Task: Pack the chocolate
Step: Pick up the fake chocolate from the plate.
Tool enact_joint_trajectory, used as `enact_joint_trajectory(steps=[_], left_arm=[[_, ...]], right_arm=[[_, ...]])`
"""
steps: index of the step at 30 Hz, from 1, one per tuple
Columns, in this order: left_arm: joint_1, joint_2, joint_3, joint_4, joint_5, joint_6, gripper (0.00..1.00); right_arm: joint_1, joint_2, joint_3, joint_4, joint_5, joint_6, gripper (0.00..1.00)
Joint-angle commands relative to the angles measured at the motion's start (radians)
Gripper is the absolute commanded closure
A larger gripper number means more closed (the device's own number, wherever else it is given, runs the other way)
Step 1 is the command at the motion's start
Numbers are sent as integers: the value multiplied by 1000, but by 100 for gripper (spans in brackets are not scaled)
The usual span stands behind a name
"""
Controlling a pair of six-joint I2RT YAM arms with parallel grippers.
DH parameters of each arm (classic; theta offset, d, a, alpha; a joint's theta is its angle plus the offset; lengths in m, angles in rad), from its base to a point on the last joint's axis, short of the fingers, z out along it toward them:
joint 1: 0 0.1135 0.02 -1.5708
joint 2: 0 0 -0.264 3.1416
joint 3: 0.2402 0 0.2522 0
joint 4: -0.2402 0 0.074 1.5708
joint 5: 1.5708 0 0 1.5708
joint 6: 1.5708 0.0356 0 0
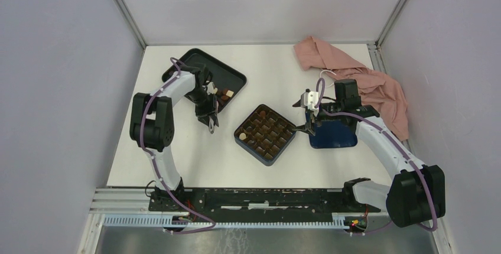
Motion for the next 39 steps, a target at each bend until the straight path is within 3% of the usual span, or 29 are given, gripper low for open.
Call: enact_joint_trajectory(steps=[1,14,19,31,39], left_arm=[[-16,20,41,-23,-23,47,63],[-64,76,93,-61,-146,46,64],[-65,93,111,-67,-127,47,65],[-42,79,169,-70,-88,48,86],[42,1,78,30,36,43,93]], right_arm=[[-1,1,45,-5,-25,-16,13],[-1,3,47,-11,-25,-23,13],[-2,4,48,-14,-25,-26,13],[-1,3,49,-19,-27,-31,13],[-1,5,48,-18,-28,-31,13]])
